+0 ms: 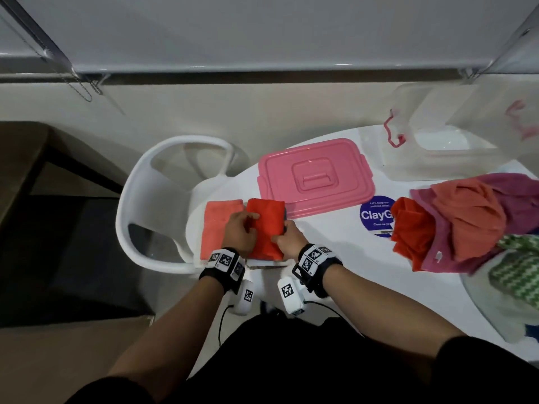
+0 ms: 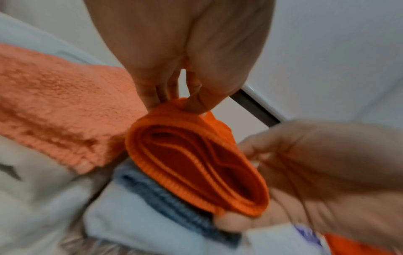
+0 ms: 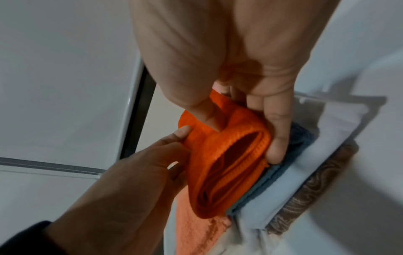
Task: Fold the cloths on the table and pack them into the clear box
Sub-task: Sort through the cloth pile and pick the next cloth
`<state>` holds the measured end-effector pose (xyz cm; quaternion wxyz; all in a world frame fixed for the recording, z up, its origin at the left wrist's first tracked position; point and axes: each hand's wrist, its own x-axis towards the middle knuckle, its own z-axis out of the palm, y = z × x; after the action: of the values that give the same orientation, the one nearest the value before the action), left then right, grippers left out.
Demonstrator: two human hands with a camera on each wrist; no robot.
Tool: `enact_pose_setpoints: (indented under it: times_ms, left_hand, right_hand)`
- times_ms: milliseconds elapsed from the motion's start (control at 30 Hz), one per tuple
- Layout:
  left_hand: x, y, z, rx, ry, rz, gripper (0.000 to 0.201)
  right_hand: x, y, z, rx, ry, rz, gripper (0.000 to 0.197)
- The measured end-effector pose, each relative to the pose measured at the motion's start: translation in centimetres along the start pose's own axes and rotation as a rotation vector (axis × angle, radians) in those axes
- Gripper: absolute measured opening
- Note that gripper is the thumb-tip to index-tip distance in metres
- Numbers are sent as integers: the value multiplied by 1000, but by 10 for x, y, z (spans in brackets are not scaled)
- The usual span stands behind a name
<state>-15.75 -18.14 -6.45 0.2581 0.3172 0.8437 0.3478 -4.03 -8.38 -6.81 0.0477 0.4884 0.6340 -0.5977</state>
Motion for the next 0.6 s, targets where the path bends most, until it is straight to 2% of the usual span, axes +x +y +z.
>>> enact_pose_setpoints:
  times_ms: [133, 267, 367, 467, 533, 600]
  left_hand:
    - [-9, -5, 7, 340, -17, 110, 45]
    - [-3, 2, 10, 402, 50, 298, 48]
    - [7, 5, 27, 526, -30, 455, 49]
    - [10, -10, 53, 691, -190, 438, 62]
    - [11, -22, 65, 754, -200, 410, 67]
    - [12, -25, 70, 760, -154, 405, 68]
  right_hand:
    - [0, 10, 2, -85, 75, -25, 47]
    - [1, 17, -1, -29, 158, -47, 41]
    - [-4, 26, -13, 32, 281, -32, 27]
    - [-8, 45, -34, 9, 359, 28, 31]
    - [-11, 61, -47, 5, 346, 76, 32]
    - [-17, 78, -60, -42, 299, 109, 29]
